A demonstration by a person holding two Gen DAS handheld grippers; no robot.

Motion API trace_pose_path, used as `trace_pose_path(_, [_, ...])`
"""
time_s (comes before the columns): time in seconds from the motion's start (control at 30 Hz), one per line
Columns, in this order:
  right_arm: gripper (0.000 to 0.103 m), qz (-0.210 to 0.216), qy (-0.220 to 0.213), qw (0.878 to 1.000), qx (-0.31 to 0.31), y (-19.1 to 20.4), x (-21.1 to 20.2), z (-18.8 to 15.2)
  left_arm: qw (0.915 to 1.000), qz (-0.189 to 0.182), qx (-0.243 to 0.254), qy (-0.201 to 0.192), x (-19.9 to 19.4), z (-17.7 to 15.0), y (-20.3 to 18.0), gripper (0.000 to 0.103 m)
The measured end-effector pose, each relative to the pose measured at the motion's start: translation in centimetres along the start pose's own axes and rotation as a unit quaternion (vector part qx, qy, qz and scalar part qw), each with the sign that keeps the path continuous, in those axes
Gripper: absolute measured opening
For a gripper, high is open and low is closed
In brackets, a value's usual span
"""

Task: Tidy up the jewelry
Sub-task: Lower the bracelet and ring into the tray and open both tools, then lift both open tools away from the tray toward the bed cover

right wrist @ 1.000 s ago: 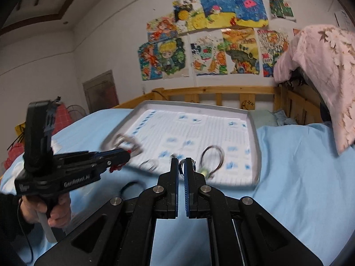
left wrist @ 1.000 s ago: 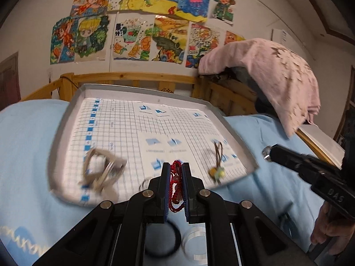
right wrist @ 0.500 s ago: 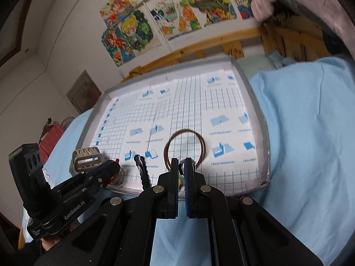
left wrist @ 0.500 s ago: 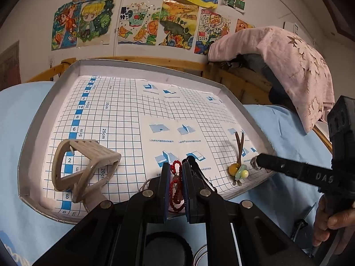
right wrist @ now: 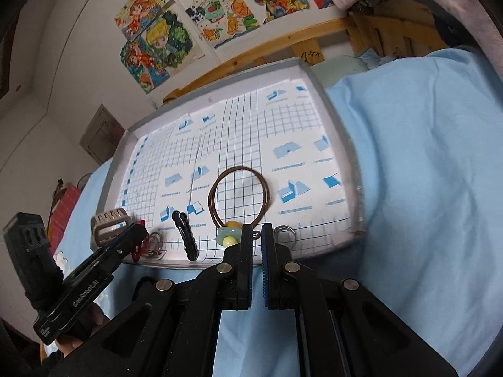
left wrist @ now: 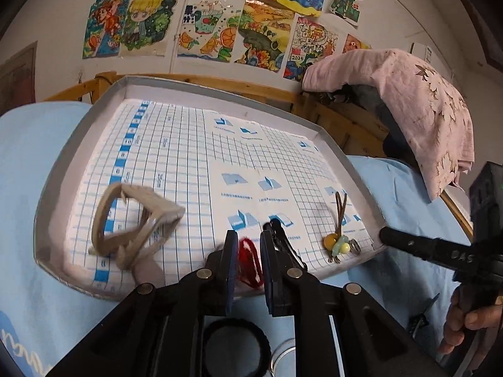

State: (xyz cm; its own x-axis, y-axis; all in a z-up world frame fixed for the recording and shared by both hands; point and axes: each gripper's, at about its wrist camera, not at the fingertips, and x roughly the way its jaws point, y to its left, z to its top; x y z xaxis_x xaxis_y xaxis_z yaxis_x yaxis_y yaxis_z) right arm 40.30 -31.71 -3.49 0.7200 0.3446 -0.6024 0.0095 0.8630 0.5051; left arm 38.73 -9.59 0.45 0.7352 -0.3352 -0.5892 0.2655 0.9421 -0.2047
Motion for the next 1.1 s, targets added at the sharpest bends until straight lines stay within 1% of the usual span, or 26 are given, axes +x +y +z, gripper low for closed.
trace_pose_path(0.07, [0.008, -0.001, -0.011, 1.000, -0.004, 0.0, -1.3, -0.1, 1.0000, -0.003, -0.005, 0.001, -0.2, 0.0, -0.1, 0.015])
trace_pose_path(0.13, [0.017, -0.002, -0.019, 1.000, -0.007, -0.2, -2.4, -0.1, 0.9999, -0.005, -0.010, 0.001, -0.5, 0.0, -0.4, 0.016])
trace_pose_path(0.17, [0.026, -0.004, -0.028, 1.000, -0.008, 0.0, -3.3, -0.2, 0.9999, -0.006, -0.011, 0.001, -0.8, 0.0, -0.5, 0.016])
trace_pose_path(0.2, [0.032, -0.005, -0.035, 0.999, -0.010, 0.0, -4.0, -0.2, 0.9999, -0.008, -0.011, 0.000, -1.1, 0.1, -0.7, 0.016])
trace_pose_path(0.27, [0.032, -0.004, -0.046, 0.999, -0.015, -0.2, -5.5, -0.2, 0.9999, -0.009, -0.008, -0.002, -1.7, 0.2, -1.1, 0.016])
trace_pose_path(0.3, [0.033, -0.004, -0.049, 0.999, -0.016, -0.4, -6.2, -0.2, 0.9999, -0.008, -0.006, -0.003, -2.0, 0.3, -1.3, 0.019])
trace_pose_path(0.33, [0.033, -0.005, -0.052, 0.999, -0.016, -0.4, -6.7, -0.3, 1.0000, -0.008, -0.004, -0.003, -2.4, 0.3, -1.6, 0.024])
trace_pose_path(0.37, [0.037, -0.005, -0.058, 0.998, -0.016, -0.3, -7.6, -0.4, 0.9999, -0.009, -0.004, -0.004, -2.7, 0.4, -1.7, 0.026])
trace_pose_path(0.4, [0.043, -0.006, -0.064, 0.998, -0.017, -0.4, -8.1, -0.5, 0.9999, -0.011, -0.006, -0.007, -3.3, 0.6, -1.9, 0.034])
trace_pose_path(0.43, [0.046, -0.009, -0.071, 0.997, -0.019, -0.3, -8.9, -0.6, 0.9998, -0.012, -0.008, -0.010, -3.7, 0.7, -2.0, 0.048])
trace_pose_path(0.47, [0.048, -0.009, -0.076, 0.997, -0.020, -0.4, -9.5, -0.7, 0.9998, -0.012, -0.011, -0.014, -4.1, 0.8, -2.0, 0.058])
trace_pose_path(0.5, [0.048, -0.008, -0.081, 0.996, -0.021, -0.3, -10.2, -0.8, 0.9996, -0.009, -0.015, -0.023, -4.9, 1.0, -2.1, 0.071])
trace_pose_path(0.57, [0.049, -0.008, -0.086, 0.996, -0.021, -0.3, -11.4, -0.9, 0.9991, -0.011, -0.019, -0.036, -5.9, 1.2, -2.2, 0.072])
trace_pose_path(0.6, [0.052, -0.008, -0.090, 0.996, -0.022, -0.2, -11.9, -0.9, 0.9990, -0.014, -0.021, -0.036, -6.5, 1.3, -2.2, 0.072])
trace_pose_path(0.67, [0.055, -0.009, -0.099, 0.995, -0.029, 0.1, -12.9, -1.1, 0.9989, -0.013, -0.019, -0.041, -7.4, 1.4, -2.4, 0.075])
trace_pose_path(0.73, [0.057, -0.010, -0.115, 0.993, -0.040, 0.5, -14.3, -1.6, 0.9980, -0.009, -0.013, -0.061, -9.1, 1.0, -2.7, 0.092])
trace_pose_path(0.8, [0.064, -0.009, -0.141, 0.989, -0.053, 1.3, -15.8, -2.4, 0.9966, -0.006, -0.010, -0.082, -10.9, 0.4, -2.8, 0.096])
trace_pose_path(0.87, [0.068, -0.011, -0.166, 0.984, -0.069, 2.0, -17.3, -3.3, 0.9953, -0.008, -0.004, -0.097, -12.8, -0.4, -3.0, 0.098])
trace_pose_path(0.93, [0.072, -0.016, -0.191, 0.977, -0.088, 2.9, -19.0, -4.6, 0.9939, -0.006, 0.000, -0.110, -14.5, -1.3, -3.0, 0.103])
trace_pose_path(1.0, [0.078, -0.020, -0.205, 0.973, -0.104, 3.6, -20.1, -5.6, 0.9922, -0.005, 0.001, -0.124, -16.2, -2.0, -3.1, 0.103])
trace_pose_path(1.1, [0.085, -0.024, -0.224, 0.966, -0.124, 4.6, -22.0, -7.1, 0.9893, -0.004, 0.003, -0.146, -19.2, -3.5, -3.1, 0.103])
